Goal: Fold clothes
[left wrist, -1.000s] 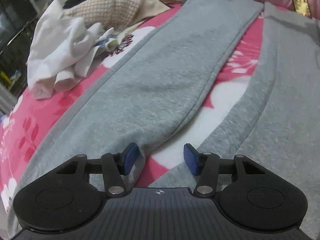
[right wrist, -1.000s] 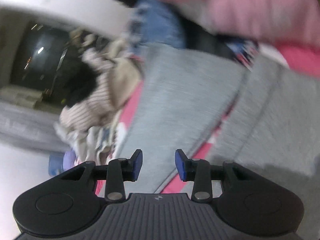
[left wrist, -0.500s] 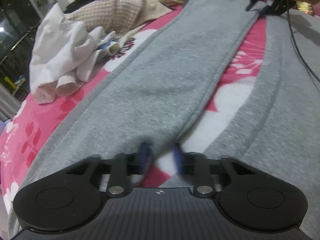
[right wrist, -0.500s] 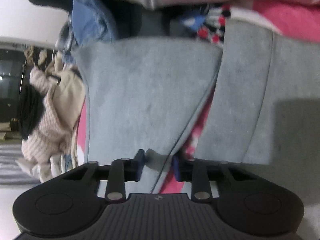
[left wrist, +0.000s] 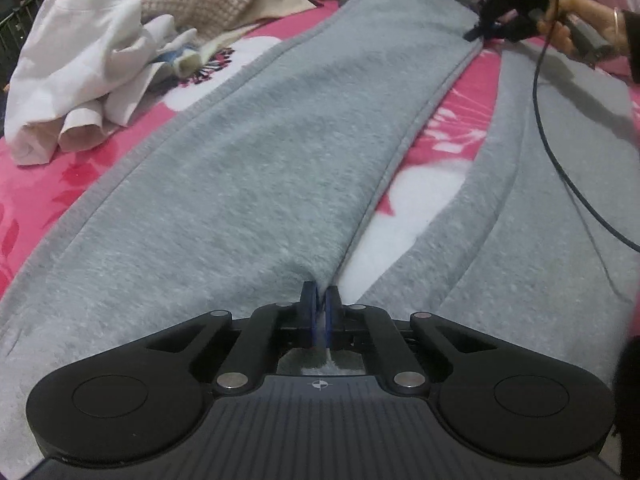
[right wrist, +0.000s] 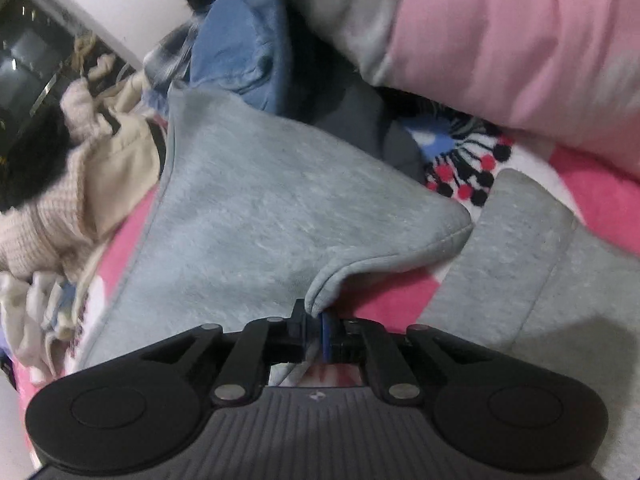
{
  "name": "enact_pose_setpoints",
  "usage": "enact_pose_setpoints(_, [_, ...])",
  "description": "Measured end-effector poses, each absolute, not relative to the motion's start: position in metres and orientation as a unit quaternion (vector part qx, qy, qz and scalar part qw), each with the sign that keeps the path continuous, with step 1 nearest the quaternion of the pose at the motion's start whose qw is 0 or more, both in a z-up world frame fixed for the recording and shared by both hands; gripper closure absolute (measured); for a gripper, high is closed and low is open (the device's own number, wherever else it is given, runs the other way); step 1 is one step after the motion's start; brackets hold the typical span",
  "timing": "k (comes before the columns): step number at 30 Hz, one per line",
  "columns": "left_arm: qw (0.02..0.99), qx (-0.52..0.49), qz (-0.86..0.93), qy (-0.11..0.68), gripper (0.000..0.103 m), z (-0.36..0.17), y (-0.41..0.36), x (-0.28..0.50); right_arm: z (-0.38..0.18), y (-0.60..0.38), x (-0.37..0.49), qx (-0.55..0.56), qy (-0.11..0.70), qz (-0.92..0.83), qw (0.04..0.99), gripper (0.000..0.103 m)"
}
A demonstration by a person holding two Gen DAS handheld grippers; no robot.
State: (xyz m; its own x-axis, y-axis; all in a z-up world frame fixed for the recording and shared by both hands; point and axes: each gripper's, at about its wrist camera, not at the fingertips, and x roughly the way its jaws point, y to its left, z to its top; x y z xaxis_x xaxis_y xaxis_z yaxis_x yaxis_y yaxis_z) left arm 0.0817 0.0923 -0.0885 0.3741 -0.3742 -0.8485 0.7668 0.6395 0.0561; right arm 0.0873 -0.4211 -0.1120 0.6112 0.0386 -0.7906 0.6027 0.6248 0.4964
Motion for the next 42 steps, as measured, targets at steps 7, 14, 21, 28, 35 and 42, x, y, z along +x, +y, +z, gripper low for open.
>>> enact_pose_setpoints(7, [0.789, 0.172, -0.394, 0.440, 0.085, -0.061, 0.111, 0.073, -0.068, -0.436, 0.035, 0.391, 0.397, -0.212, 0.803, 0.056])
enact_pose_setpoints(14, [0.832, 0.093, -0.355, 0.416, 0.079, -0.045, 0.109, 0.116, -0.028, -0.348, 0.083, 0.247, 0.379, -0.043, 0.890, 0.059])
enact_pose_setpoints(21, [0.881, 0.105, -0.266, 0.378, 0.065, -0.053, 0.097, 0.173, -0.048, -0.314, 0.198, 0.205, 0.412, -0.038, 0.887, 0.061])
enact_pose_setpoints(28, [0.868, 0.119, -0.297, 0.378, 0.029, -0.062, 0.078, 0.245, -0.012, -0.370, 0.236, 0.160, 0.384, -0.114, 0.902, 0.049])
enact_pose_setpoints(35, [0.840, 0.080, -0.369, 0.391, 0.030, -0.087, 0.035, 0.268, -0.018, -0.329, 0.271, -0.013, 0.459, 0.088, 0.884, 0.049])
enact_pose_setpoints(42, [0.818, 0.123, -0.406, 0.389, 0.042, -0.110, 0.008, 0.269, -0.069, -0.256, 0.279, -0.233, 0.504, 0.262, 0.789, 0.049])
